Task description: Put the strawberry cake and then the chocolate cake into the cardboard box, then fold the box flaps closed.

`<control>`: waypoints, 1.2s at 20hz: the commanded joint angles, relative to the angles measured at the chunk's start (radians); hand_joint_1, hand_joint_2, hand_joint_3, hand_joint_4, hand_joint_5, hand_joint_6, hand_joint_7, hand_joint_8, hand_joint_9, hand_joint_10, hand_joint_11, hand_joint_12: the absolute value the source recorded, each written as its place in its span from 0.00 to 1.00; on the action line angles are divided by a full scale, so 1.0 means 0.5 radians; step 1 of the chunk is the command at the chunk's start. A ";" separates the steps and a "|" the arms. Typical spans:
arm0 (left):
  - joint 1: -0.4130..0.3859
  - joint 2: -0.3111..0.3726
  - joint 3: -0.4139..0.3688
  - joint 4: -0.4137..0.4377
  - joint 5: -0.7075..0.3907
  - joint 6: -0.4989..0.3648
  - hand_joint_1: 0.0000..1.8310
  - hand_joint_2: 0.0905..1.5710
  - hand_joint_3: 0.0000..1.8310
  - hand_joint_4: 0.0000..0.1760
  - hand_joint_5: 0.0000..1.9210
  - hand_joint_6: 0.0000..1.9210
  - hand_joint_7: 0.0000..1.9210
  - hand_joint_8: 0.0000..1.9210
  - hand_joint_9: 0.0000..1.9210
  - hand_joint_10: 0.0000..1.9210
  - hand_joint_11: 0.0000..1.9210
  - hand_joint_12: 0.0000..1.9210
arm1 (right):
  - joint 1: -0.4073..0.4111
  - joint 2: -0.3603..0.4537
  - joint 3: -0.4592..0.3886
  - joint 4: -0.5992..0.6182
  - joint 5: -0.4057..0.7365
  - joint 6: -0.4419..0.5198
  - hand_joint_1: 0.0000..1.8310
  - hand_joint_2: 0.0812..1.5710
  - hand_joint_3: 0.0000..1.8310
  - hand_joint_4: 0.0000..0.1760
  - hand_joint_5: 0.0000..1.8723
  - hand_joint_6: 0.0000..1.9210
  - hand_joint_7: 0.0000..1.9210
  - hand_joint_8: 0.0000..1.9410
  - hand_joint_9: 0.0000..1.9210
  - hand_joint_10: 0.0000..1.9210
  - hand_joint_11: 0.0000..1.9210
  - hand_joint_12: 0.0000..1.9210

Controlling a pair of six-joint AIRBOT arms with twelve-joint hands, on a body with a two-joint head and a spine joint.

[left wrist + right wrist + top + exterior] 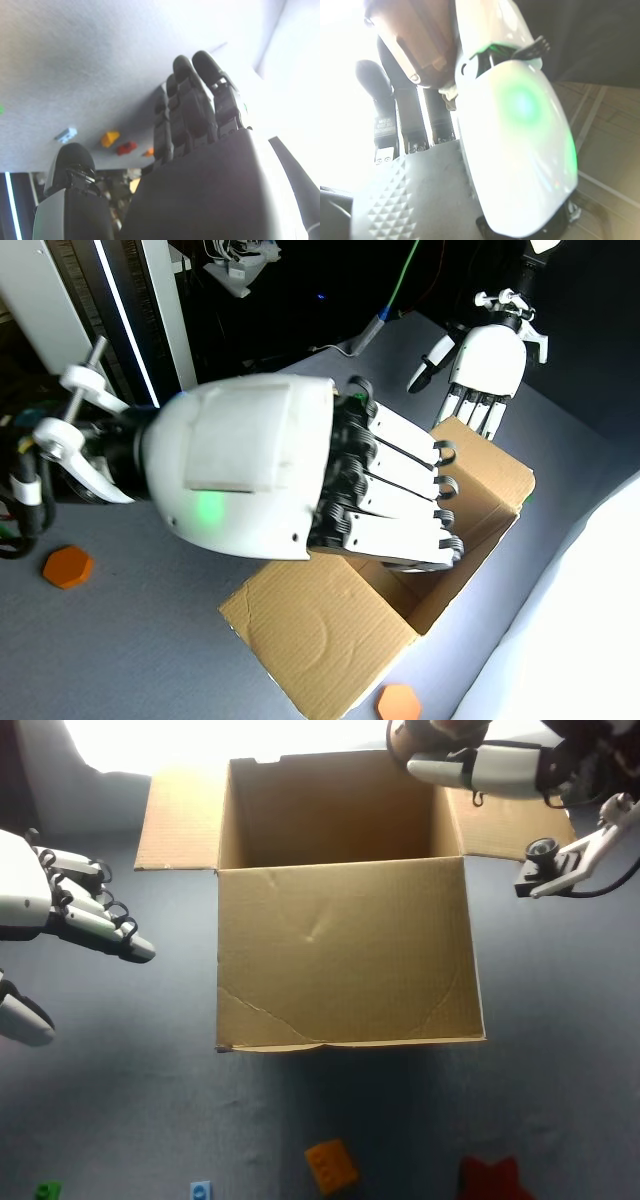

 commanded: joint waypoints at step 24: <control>-0.051 -0.006 -0.045 -0.271 0.073 0.060 0.18 0.68 0.00 0.13 0.16 0.01 0.19 0.00 0.24 0.00 0.01 0.63 | -0.119 -0.218 0.199 -0.075 0.068 -0.056 0.67 0.70 0.00 0.00 0.55 0.45 0.48 0.62 0.36 0.65 0.23 0.92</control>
